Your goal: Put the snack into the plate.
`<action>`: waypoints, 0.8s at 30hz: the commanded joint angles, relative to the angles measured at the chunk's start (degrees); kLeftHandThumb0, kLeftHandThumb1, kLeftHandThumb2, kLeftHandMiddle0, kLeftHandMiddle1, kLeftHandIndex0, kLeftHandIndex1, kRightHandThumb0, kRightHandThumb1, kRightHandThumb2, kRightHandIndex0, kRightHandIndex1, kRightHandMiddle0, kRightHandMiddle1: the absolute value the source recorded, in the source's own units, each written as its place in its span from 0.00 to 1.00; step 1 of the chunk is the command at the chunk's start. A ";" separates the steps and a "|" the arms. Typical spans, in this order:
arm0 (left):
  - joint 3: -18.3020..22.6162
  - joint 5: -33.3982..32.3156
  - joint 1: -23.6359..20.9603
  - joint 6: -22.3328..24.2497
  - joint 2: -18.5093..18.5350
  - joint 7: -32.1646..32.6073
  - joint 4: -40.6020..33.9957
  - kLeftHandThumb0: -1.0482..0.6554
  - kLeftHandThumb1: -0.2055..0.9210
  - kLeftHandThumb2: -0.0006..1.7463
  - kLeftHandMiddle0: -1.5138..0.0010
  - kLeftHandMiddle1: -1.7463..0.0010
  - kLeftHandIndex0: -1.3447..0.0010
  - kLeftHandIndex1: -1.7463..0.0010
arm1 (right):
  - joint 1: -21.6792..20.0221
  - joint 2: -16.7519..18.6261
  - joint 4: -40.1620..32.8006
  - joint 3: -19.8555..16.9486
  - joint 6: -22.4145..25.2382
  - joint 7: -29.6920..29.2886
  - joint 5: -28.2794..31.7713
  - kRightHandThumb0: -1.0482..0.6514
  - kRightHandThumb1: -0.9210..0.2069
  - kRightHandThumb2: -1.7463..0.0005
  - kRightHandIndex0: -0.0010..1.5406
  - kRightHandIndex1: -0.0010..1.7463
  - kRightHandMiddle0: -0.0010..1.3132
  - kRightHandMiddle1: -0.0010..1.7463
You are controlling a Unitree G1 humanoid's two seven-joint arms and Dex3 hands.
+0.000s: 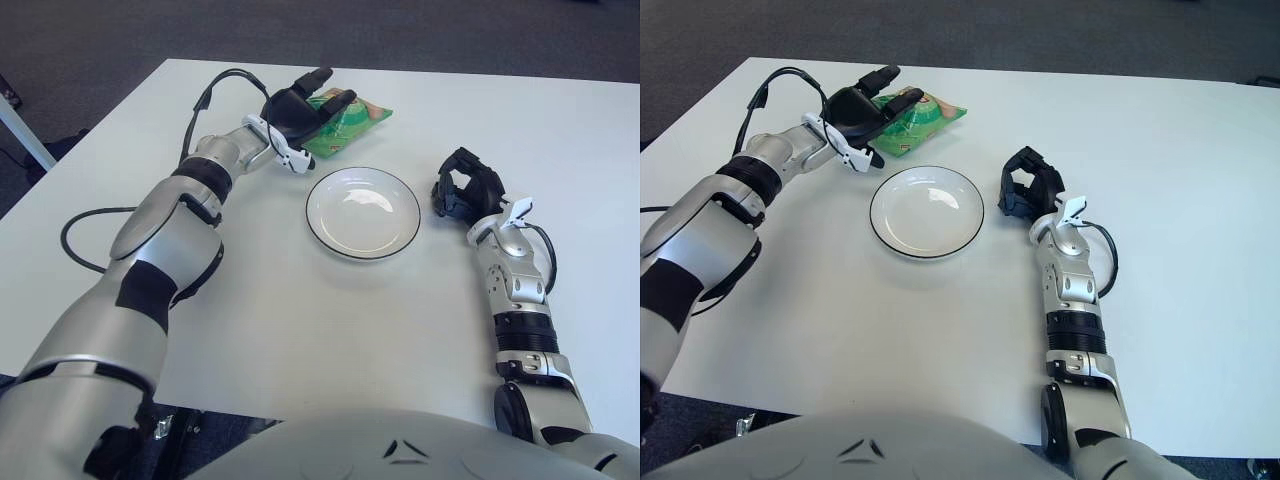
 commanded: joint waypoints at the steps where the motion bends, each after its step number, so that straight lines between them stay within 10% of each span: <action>1: -0.02 -0.82 0.85 2.14 -0.61 1.52 1.02 0.04 0.92 0.09 1.00 1.00 1.00 1.00 | 4.38 0.64 1.69 0.36 2.04 0.16 0.03 0.35 0.46 0.30 0.85 1.00 0.42 1.00; 24: 1.30 -6.07 3.23 11.31 -3.38 -4.23 4.34 0.06 0.93 0.09 1.00 1.00 1.00 1.00 | 5.54 -0.45 -1.10 1.48 4.08 1.10 -0.29 0.34 0.47 0.30 0.84 1.00 0.43 1.00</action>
